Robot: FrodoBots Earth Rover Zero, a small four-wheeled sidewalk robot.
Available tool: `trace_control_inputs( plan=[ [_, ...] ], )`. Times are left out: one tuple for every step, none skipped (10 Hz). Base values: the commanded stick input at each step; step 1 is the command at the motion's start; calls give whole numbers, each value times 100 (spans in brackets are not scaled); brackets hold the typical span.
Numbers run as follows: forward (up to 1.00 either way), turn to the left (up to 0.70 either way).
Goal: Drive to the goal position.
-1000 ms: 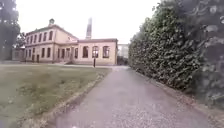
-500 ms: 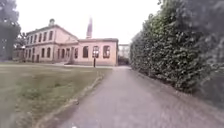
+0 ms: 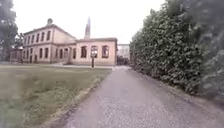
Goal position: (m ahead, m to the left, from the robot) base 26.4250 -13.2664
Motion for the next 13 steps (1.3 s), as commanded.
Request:
trace_control_inputs(
  plan=[
    [85, 1],
    [85, 1],
    [85, 1],
    [85, 1],
    [85, 1],
    [85, 1],
    [85, 1],
    [85, 1],
    [85, 1],
    [85, 1],
    [85, 1],
    [85, 1],
    [85, 1]
  ],
)
